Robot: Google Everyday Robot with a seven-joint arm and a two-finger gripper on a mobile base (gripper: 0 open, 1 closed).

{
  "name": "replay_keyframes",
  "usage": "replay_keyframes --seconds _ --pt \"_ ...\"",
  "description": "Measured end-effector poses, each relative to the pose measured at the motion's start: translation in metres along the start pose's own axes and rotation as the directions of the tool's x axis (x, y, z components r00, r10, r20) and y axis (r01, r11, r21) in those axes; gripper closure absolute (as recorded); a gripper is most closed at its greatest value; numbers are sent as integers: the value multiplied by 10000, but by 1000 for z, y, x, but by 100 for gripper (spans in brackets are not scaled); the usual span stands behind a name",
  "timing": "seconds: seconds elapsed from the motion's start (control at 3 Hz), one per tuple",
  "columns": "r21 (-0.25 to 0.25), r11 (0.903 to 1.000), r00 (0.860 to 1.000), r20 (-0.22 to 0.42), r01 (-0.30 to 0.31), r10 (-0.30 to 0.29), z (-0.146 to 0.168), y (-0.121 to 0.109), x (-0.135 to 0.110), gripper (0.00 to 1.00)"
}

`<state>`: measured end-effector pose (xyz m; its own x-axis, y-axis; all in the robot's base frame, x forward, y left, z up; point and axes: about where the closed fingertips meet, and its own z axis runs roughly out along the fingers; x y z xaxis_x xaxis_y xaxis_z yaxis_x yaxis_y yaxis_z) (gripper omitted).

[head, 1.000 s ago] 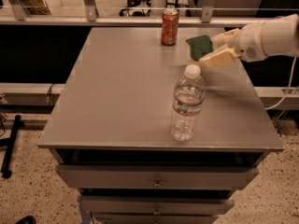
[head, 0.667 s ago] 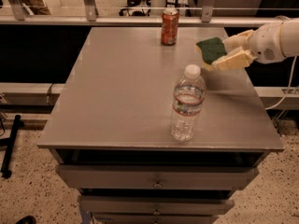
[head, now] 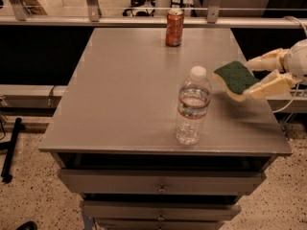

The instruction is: Move sponge near water bottle

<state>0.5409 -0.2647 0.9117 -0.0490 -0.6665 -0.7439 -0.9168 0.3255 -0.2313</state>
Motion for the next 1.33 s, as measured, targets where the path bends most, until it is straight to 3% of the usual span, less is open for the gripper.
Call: replay_keyframes --seconds 0.33,0.67,1.33 --pt "-876 9954 9992 33 392 -390 -1 35 4 100" --pt "-1345 9887 9977 211 667 -644 6 51 2 100" --pt "-2065 9721 9904 1045 1110 -908 51 75 -16 100"
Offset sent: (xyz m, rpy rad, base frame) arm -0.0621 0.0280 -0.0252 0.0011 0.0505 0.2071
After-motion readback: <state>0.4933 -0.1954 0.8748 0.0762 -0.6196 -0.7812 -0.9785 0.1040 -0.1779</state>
